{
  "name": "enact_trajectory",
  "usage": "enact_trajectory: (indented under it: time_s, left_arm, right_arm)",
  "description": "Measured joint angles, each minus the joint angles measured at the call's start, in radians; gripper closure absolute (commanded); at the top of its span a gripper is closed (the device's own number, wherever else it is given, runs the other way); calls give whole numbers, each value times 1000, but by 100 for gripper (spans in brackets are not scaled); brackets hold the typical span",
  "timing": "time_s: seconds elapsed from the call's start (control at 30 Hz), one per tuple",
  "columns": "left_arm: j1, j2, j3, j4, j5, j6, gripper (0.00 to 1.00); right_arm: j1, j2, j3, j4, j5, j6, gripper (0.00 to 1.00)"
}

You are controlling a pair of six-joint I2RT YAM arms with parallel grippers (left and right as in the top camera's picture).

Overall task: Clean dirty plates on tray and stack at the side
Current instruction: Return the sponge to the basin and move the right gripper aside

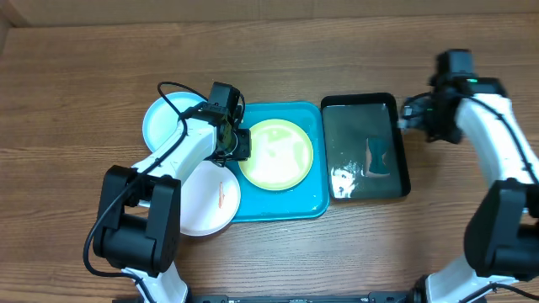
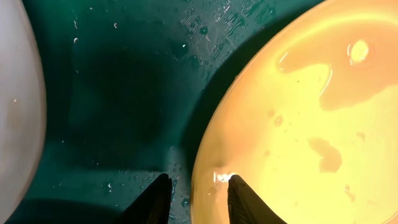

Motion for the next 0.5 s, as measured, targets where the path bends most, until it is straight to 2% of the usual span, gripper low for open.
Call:
enact_trajectory:
  time_s: [0.03, 0.07, 0.2, 0.37, 0.43, 0.47, 0.5]
  left_arm:
    - [0, 4, 0, 0, 0, 2, 77]
    - [0, 7, 0, 0, 0, 0, 79]
    - [0, 29, 0, 0, 0, 2, 81]
    - [0, 30, 0, 0, 0, 2, 82]
    - [0, 30, 0, 0, 0, 2, 89]
    - [0, 30, 0, 0, 3, 3, 96]
    - [0, 30, 0, 1, 5, 2, 96]
  right_arm:
    - [-39, 0, 0, -5, -5, 3, 8]
    - [-61, 0, 0, -9, -11, 7, 0]
    - [-145, 0, 0, -31, -23, 12, 0]
    - [-175, 0, 0, -30, -36, 13, 0]
    - [-175, 0, 0, -31, -37, 13, 0]
    - [-175, 0, 0, -30, -38, 13, 0]
    - [-175, 0, 0, -31, -39, 13, 0]
